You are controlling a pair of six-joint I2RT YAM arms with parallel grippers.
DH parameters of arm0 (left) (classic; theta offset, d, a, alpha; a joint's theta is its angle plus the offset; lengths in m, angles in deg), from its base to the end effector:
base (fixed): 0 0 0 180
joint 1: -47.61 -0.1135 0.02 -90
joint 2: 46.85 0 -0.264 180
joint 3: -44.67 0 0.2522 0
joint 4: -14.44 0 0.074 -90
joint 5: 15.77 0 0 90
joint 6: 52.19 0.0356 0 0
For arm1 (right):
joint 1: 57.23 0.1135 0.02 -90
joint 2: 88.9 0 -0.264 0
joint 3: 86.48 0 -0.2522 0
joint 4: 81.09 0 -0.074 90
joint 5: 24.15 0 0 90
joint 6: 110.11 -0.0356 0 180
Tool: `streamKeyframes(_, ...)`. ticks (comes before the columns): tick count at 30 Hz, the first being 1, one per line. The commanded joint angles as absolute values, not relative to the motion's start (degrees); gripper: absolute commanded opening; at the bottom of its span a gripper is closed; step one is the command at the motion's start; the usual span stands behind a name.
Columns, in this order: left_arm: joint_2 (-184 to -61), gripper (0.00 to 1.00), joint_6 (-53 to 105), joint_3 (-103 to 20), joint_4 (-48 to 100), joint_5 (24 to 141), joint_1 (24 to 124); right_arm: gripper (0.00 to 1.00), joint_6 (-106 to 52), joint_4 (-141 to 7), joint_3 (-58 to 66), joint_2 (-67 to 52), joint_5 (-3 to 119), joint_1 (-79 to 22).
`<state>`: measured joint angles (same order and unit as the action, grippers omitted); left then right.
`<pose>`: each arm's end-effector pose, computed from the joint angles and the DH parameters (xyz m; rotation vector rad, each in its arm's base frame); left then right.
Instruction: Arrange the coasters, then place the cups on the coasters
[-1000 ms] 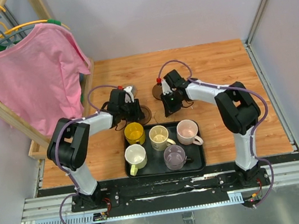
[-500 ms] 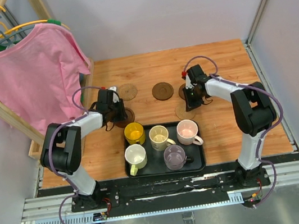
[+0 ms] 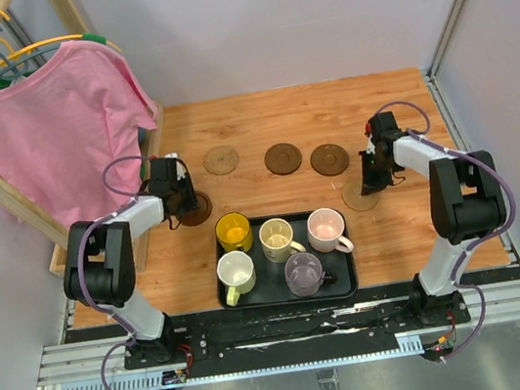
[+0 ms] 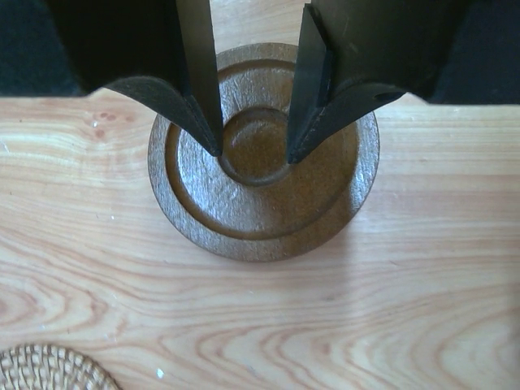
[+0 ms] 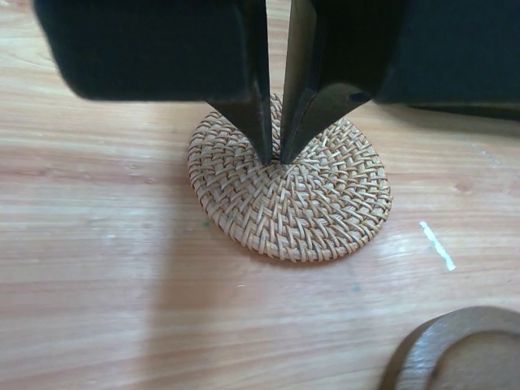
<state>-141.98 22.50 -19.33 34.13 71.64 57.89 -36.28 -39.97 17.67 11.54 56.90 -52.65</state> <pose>0.3237 -0.0571 0.1611 -0.1278 2.4583 -0.1397 0.3405 0.0328 0.1687 0.2304 2.7260 0.3166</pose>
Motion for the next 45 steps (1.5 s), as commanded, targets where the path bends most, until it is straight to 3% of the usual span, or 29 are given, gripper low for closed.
streamKeyframes(1,-143.9,0.43,21.9,-22.5,33.1,70.8,56.3,0.11,-36.8,-35.1,19.1,15.1,64.6,-55.9)
streamKeyframes(9,-153.2,0.45,21.9,-33.7,33.0,72.4,55.1,0.11,-37.1,-33.5,6.2,22.9,70.2,-57.4)
streamKeyframes(22,-165.2,0.47,24.3,-48.6,35.5,72.3,54.1,0.11,-36.4,-33.5,-10.1,33.7,64.4,-59.9)
streamKeyframes(34,-167.5,0.48,25.9,-49.6,31.6,87.4,55.0,0.17,-32.3,-46.2,-5.3,26.5,56.8,-59.9)
streamKeyframes(45,-169.2,0.49,28.6,-50.6,33.2,88.5,61.8,0.21,-29.1,-52.1,0.5,16.9,51.1,-56.5)
